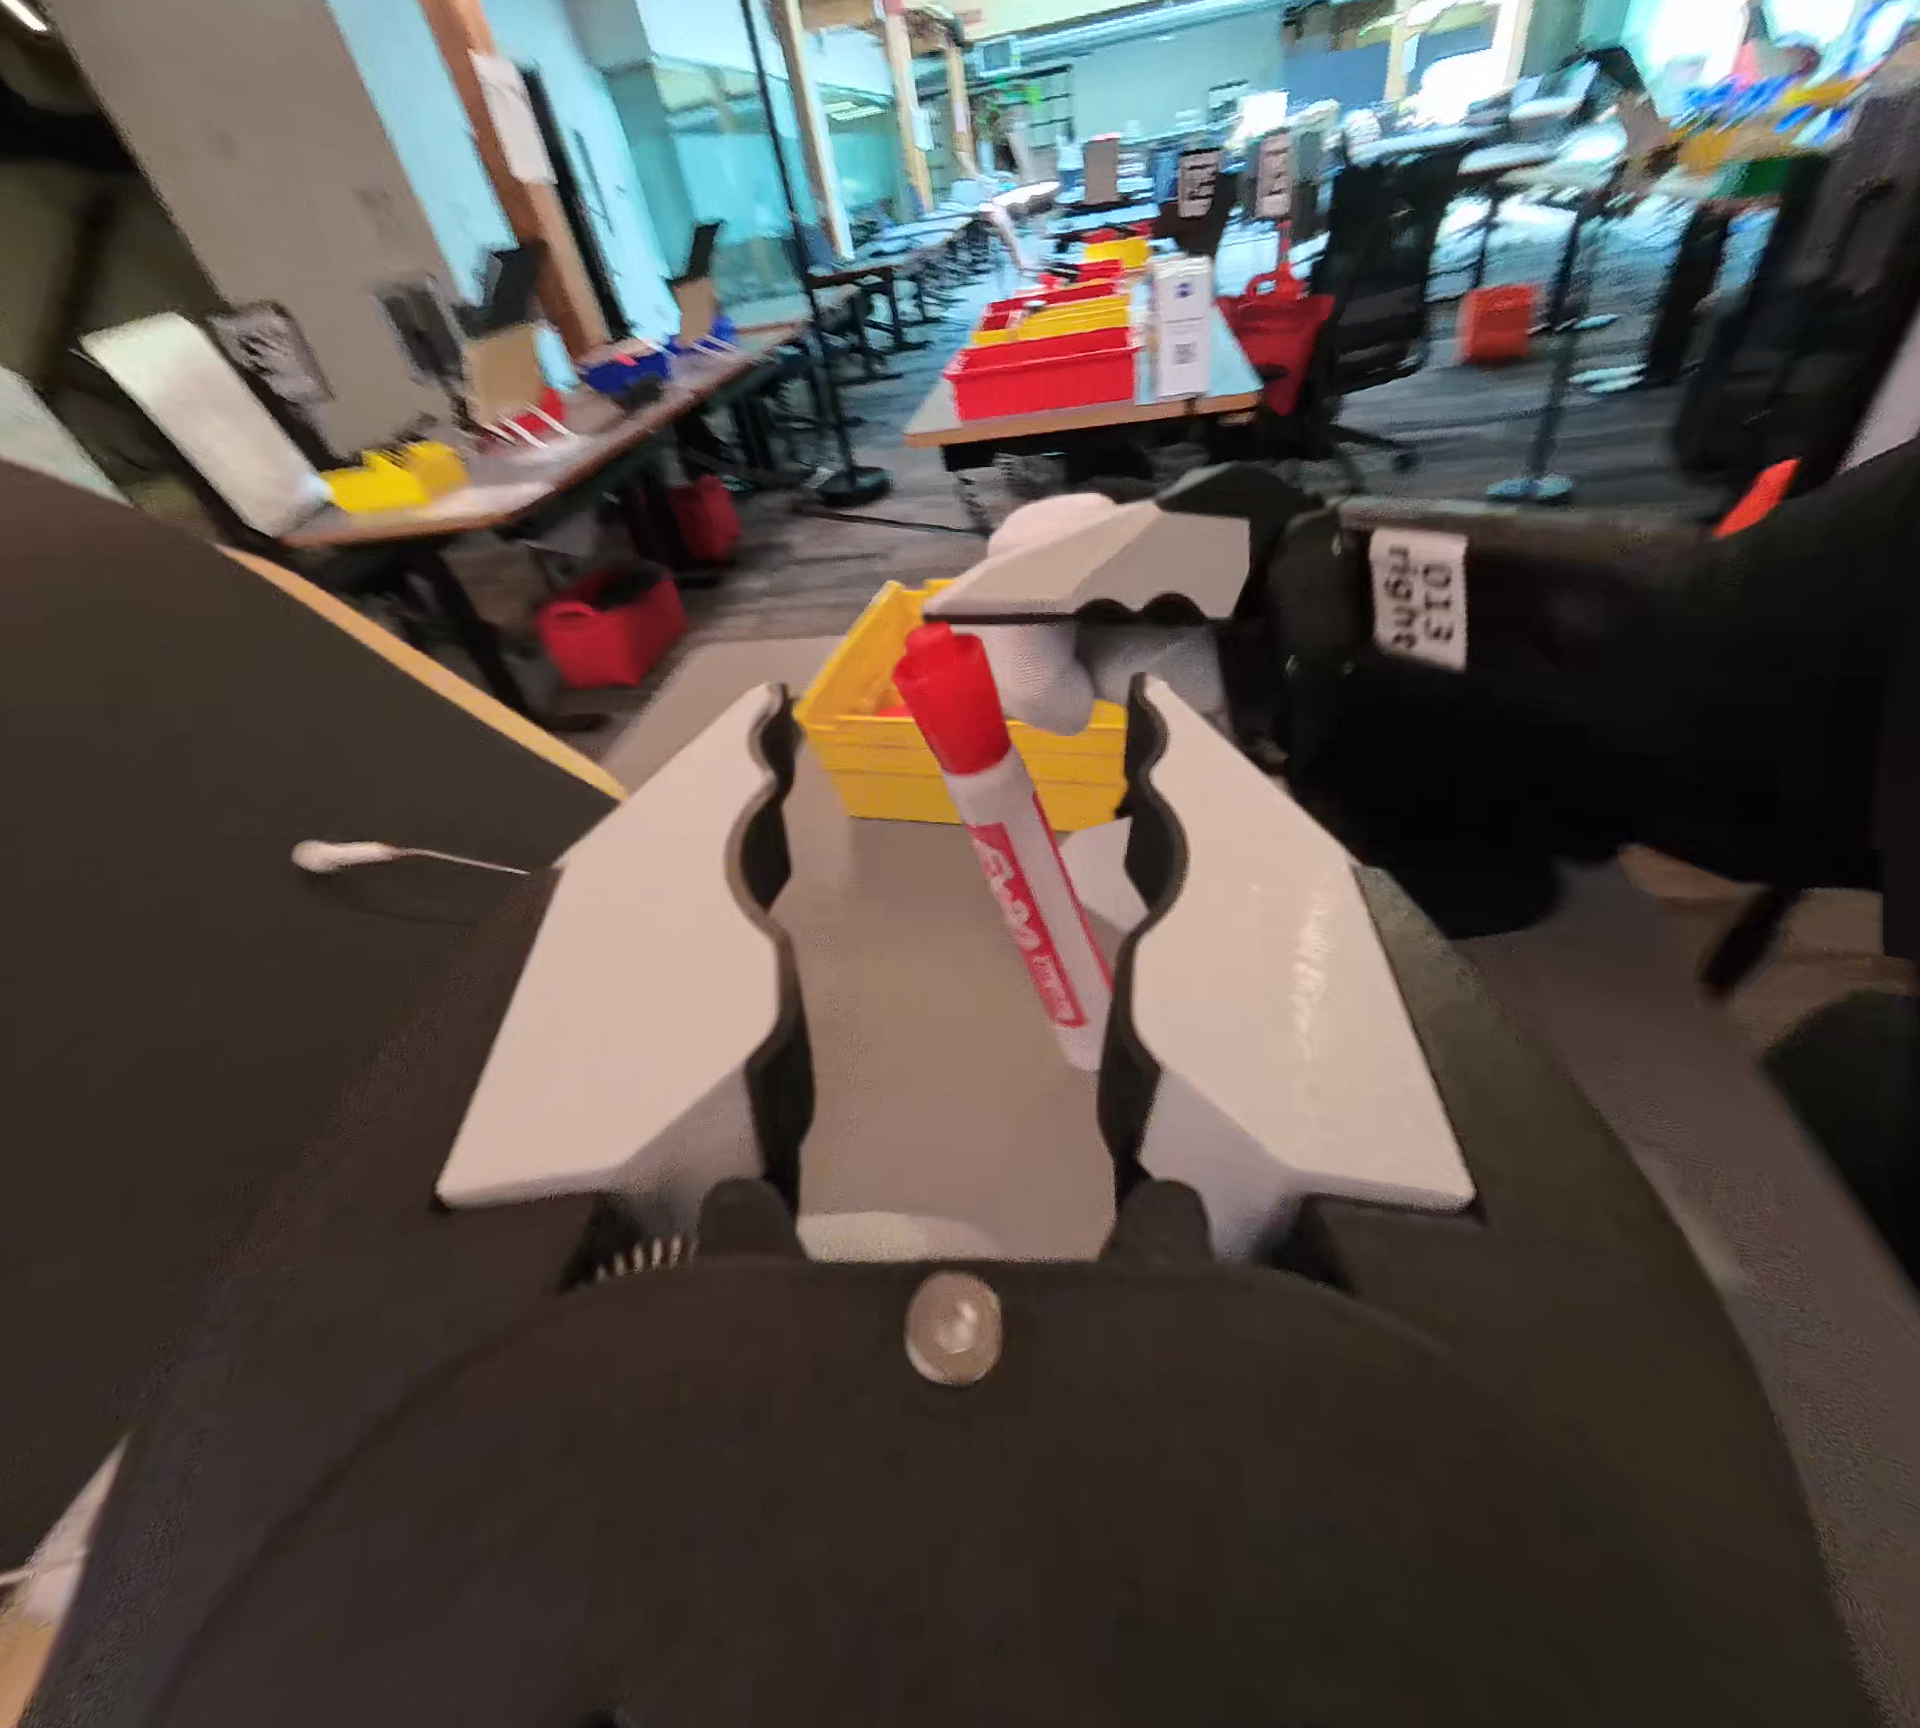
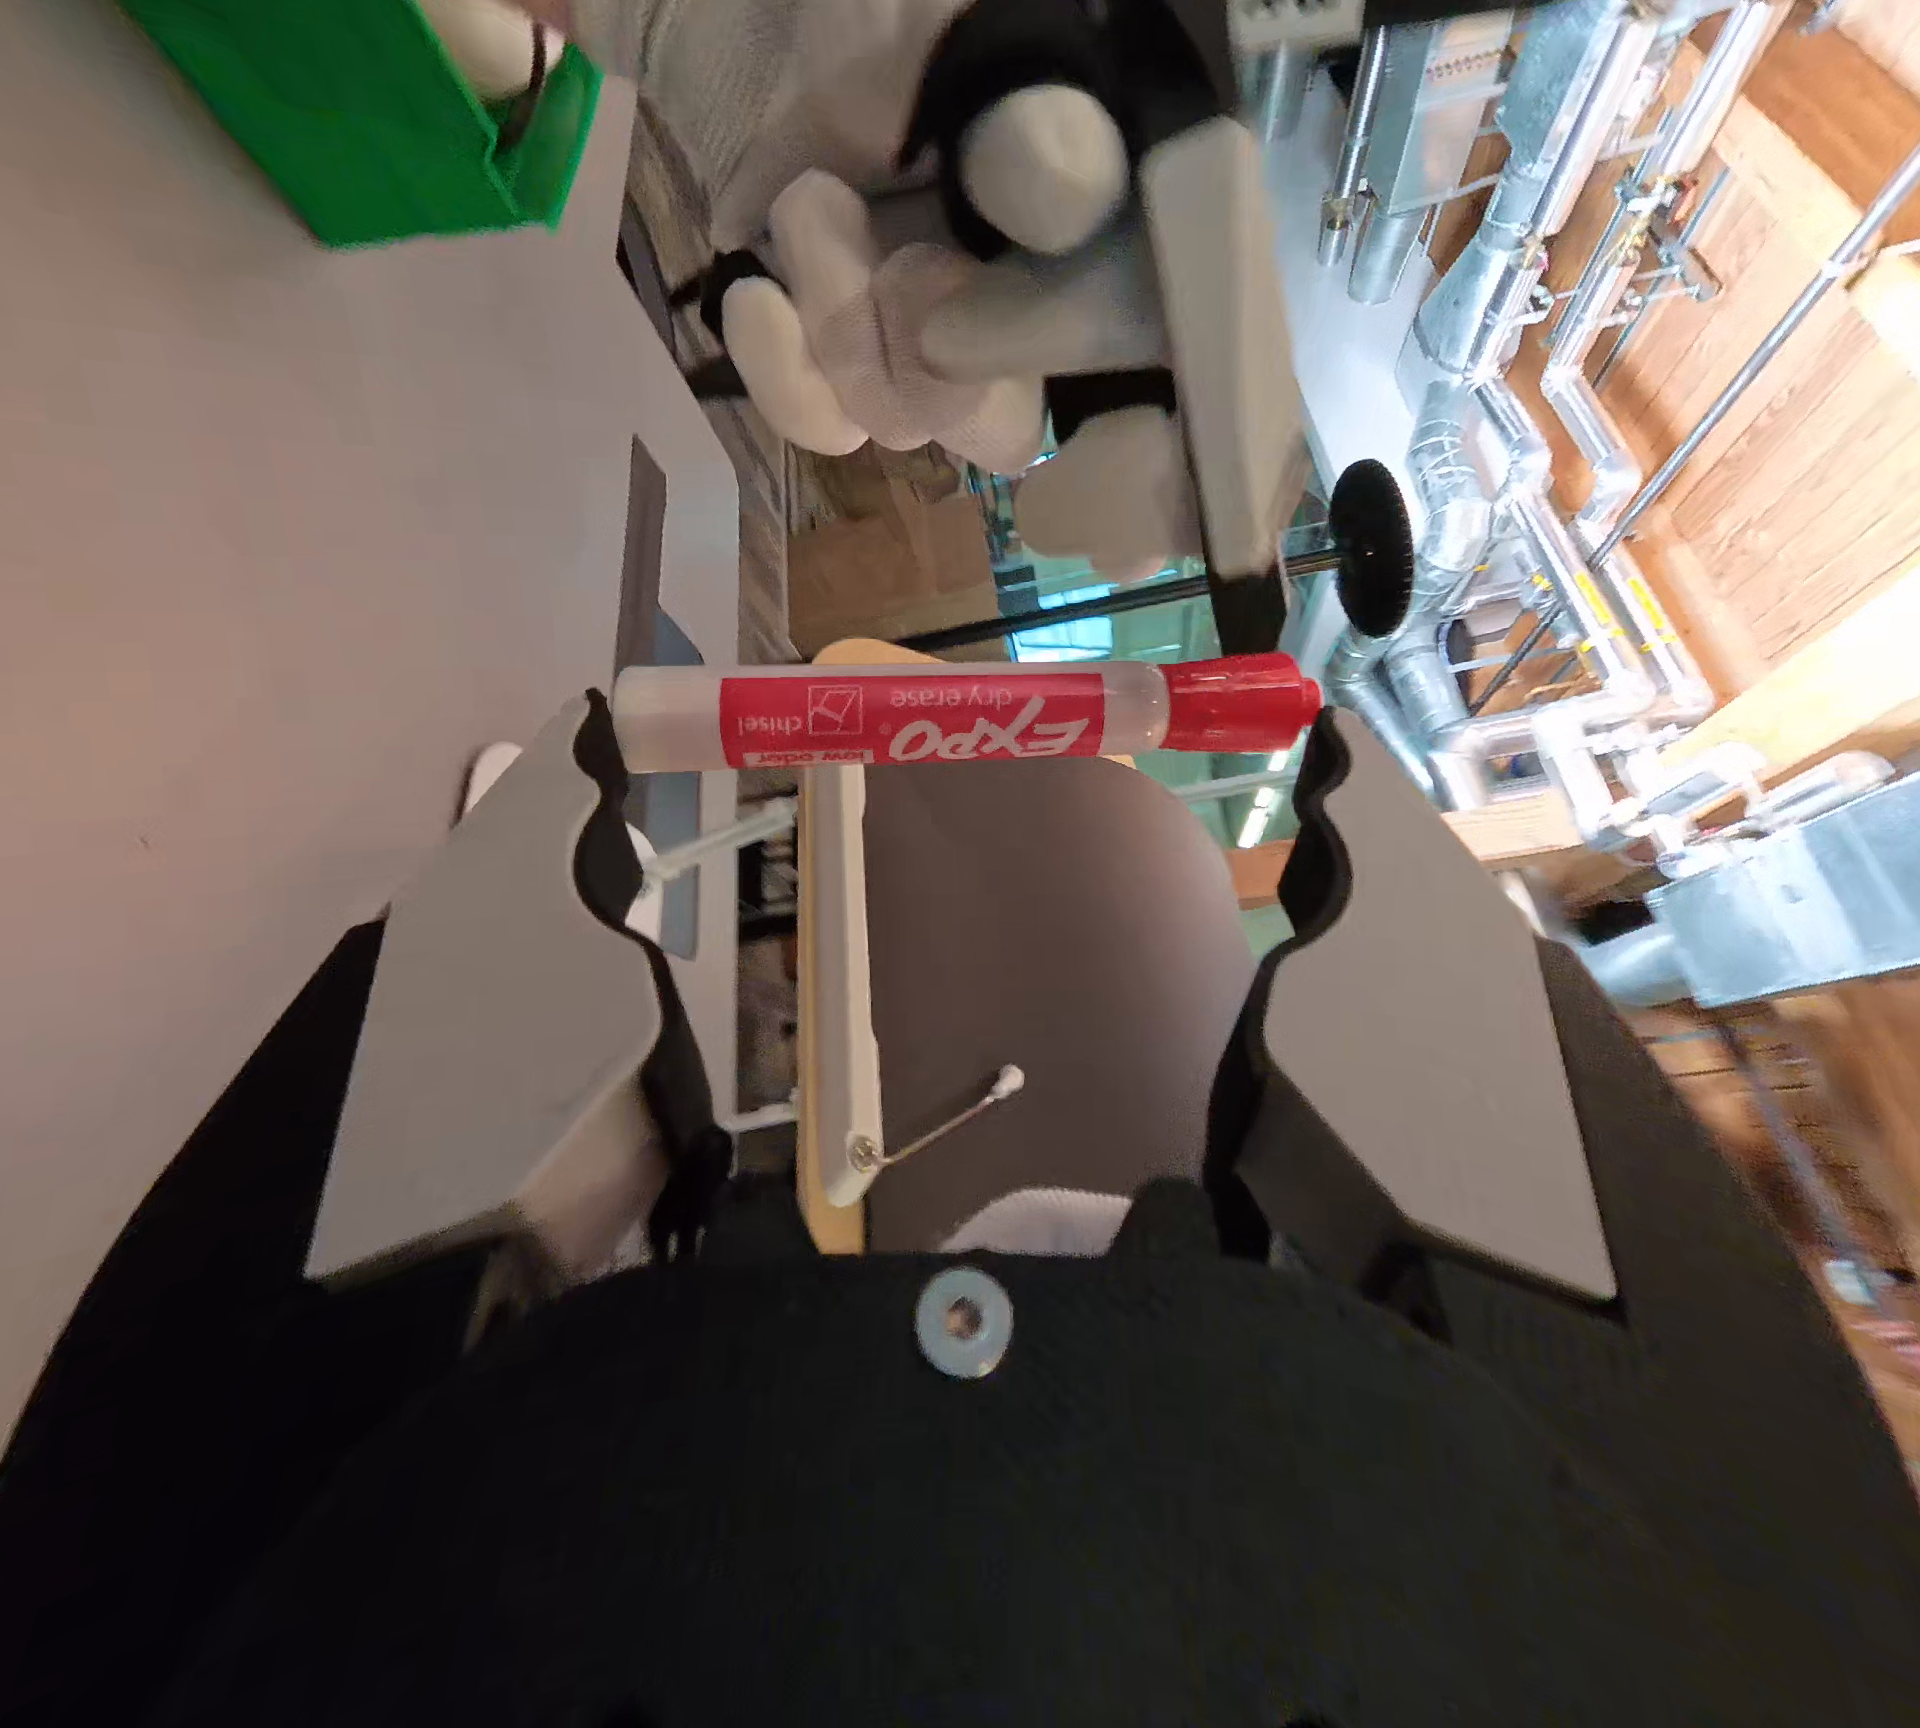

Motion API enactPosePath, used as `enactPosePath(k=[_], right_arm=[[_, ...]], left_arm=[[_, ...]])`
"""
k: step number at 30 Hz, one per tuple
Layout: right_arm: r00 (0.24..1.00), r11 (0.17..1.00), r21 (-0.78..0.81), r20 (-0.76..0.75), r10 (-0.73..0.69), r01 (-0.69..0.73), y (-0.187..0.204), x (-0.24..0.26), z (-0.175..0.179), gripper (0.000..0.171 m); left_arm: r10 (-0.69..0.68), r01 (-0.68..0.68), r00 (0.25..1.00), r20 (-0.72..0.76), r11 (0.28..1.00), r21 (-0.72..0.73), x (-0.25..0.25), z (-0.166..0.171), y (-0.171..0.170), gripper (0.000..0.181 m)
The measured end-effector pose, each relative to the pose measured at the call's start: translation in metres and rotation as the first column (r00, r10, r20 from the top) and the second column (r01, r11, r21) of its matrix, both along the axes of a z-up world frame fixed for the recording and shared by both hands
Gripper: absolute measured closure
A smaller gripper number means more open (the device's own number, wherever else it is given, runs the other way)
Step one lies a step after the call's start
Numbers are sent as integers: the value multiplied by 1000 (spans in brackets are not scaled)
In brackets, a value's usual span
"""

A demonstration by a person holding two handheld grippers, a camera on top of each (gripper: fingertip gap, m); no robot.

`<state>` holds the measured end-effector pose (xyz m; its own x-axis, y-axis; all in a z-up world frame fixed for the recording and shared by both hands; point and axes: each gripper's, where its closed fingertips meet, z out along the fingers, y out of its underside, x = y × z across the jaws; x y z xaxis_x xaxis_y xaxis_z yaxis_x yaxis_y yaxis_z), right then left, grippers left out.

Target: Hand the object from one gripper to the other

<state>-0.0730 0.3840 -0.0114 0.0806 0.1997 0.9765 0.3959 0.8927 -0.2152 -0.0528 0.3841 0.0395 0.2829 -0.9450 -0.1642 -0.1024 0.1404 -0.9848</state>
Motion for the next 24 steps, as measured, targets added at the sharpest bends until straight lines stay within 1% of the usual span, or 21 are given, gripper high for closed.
enactPosePath(k=[2, 4, 5, 7, 9, 10, 12, 13, 15, 16, 20, 21, 24], right_arm=[[997, 991, -116, -59, 55, -61, -2, 6, 11, 46], [993, 970, -222, -87, 82, -99, 1, 14, 16, 46], [991, 951, -286, -92, 99, -121, 1, 17, 16, 46], [981, 906, -382, -137, 141, -183, 1, 22, 21, 46], [967, 849, -466, -174, 189, -250, -3, 26, 25, 46], [961, 824, -499, -195, 197, -270, -3, 27, 27, 49], [951, 773, -557, -222, 216, -305, -3, 31, 30, 49], [947, 753, -577, -231, 221, -316, -2, 32, 31, 49], [937, 718, -604, -258, 234, -346, -2, 34, 33, 50], [931, 700, -615, -272, 242, -362, -2, 36, 35, 50], [923, 669, -637, -281, 262, -384, -5, 37, 36, 50], [920, 660, -641, -285, 269, -392, -6, 37, 36, 50], [905, 611, -668, -312, 288, -425, -10, 36, 38, 50]], left_arm=[[61, -55, 998, -35, 987, 152, -3, 6, -4, 108], [126, -92, 988, -90, 945, 314, -2, 8, -10, 105], [161, -101, 981, -113, 906, 412, -1, 9, -15, 104], [242, -106, 959, -144, 784, 611, 4, 11, -23, 113], [316, -58, 922, -223, 682, 729, 13, -1, -29, 117], [352, -29, 897, -268, 650, 759, 16, -8, -29, 118], [367, 29, 870, -329, 629, 777, 22, -21, -33, 123], [377, 41, 864, -333, 607, 794, 24, -22, -34, 128], [405, 48, 850, -337, 577, 815, 28, -24, -32, 127], [422, 51, 844, -330, 550, 834, 29, -24, -31, 127], [467, 83, 806, -362, 517, 852, 35, -37, -22, 126], [473, 80, 811, -344, 493, 867, 38, -37, -21, 126], [505, 54, 827, -247, 366, 929, 47, -29, -20, 127]])
